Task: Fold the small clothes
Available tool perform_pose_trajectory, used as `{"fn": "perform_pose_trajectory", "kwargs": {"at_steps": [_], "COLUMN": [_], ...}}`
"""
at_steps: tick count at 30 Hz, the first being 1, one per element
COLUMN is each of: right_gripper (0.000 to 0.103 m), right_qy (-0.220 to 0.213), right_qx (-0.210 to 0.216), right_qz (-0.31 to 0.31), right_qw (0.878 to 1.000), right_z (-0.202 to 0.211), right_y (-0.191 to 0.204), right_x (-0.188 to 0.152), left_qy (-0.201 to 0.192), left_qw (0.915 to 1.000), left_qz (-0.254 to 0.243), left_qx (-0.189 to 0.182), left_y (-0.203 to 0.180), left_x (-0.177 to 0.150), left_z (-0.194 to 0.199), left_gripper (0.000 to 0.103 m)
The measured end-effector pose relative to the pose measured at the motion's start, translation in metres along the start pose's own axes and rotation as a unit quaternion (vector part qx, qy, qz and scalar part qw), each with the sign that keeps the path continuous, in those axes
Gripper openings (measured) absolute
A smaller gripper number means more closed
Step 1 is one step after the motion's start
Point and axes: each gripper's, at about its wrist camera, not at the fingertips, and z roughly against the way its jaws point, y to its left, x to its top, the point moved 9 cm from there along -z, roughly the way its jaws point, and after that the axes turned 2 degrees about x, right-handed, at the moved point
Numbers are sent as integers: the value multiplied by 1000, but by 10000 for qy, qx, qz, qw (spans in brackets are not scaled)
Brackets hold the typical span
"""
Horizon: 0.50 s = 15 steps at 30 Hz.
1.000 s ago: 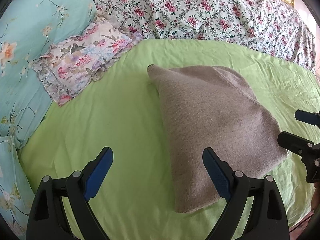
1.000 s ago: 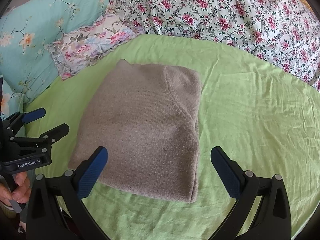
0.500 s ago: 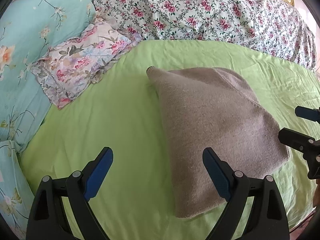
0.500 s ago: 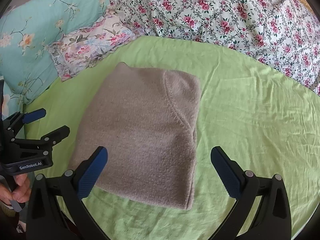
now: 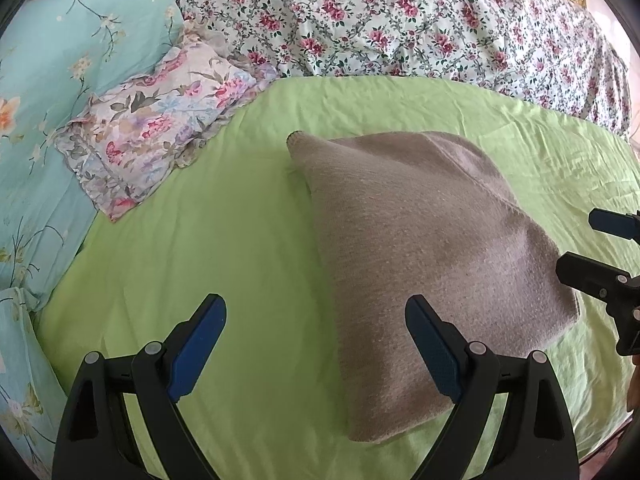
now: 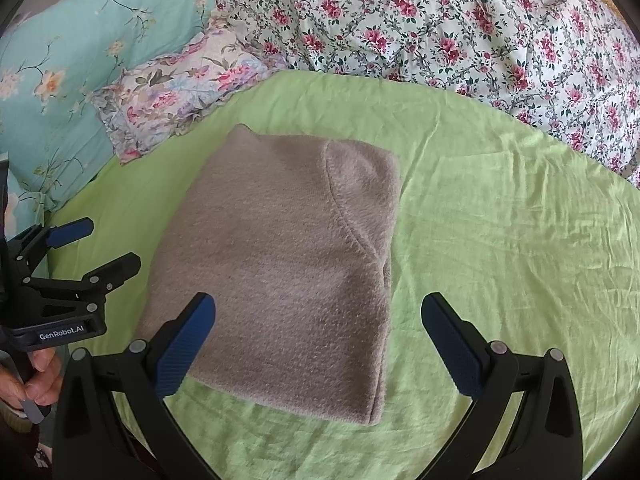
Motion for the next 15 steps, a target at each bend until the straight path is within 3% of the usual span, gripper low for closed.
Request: {"fn": "perform_pose_trajectory", "kwargs": {"at_steps": [15], "right_gripper": [103], "right_qy": [7], "right_qx": [50], "right_qz": [-37], "right_qw": [10000], "right_z": [-3], "right_y": [-3], "right_x": [3], "left_qy": [4], "left_qw": [10000], "left_qz": [-44], "left_qx": [-19], "left_y": [-4], "left_x": [5], "left_z": [-2], "left_gripper": [92]}}
